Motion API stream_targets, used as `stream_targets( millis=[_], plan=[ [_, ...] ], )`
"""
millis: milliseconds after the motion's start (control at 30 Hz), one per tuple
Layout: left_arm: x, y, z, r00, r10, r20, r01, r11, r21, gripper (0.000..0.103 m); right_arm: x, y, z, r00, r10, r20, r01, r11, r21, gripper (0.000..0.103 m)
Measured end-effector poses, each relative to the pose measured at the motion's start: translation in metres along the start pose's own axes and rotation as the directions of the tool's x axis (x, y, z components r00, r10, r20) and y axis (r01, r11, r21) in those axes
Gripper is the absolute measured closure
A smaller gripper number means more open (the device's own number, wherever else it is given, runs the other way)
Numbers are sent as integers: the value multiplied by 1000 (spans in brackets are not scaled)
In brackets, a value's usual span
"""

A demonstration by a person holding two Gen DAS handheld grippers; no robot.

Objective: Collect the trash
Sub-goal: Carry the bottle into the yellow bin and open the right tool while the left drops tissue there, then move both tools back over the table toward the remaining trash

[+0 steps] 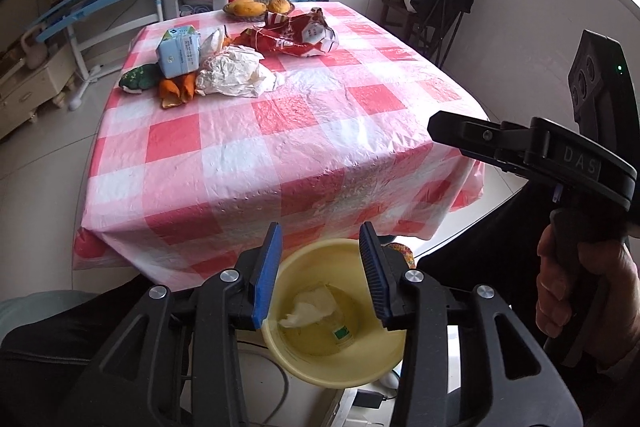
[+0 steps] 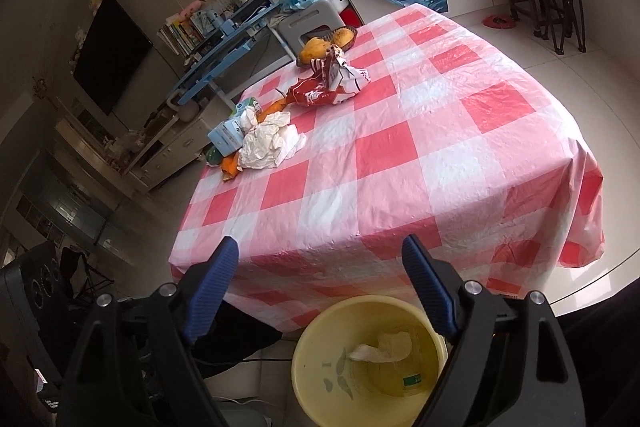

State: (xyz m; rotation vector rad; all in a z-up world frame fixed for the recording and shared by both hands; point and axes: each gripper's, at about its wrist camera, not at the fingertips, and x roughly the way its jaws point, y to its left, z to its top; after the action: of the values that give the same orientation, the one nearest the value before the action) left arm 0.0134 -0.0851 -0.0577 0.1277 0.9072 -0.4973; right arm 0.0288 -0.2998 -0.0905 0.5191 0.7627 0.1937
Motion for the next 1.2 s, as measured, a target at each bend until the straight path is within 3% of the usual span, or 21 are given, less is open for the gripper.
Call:
stream_targets(
  millis=[233,400,567,833,1200],
  plan=[
    [-1,5,18,988,137,76,-135,990,-32,50,0,0,-1,1000,-15,11,16,1000,-12,23],
    [-13,38,46,952,261,162,-228,954,-195,40,9,7,-4,996,-84,16,85,994,-66,23],
    [-17,70,38,934,321,157,-268,920,-286,40,16,19,-7,989,-138,44,143,981,-130,23],
    [-19,81,51,915,347,207,-273,908,-318,37,31,34,-12,971,-231,57,238,946,-221,23],
    [-2,99,47,925,348,154,-265,879,-395,37,52,46,-1,944,-326,55,329,904,-274,23]
  ],
)
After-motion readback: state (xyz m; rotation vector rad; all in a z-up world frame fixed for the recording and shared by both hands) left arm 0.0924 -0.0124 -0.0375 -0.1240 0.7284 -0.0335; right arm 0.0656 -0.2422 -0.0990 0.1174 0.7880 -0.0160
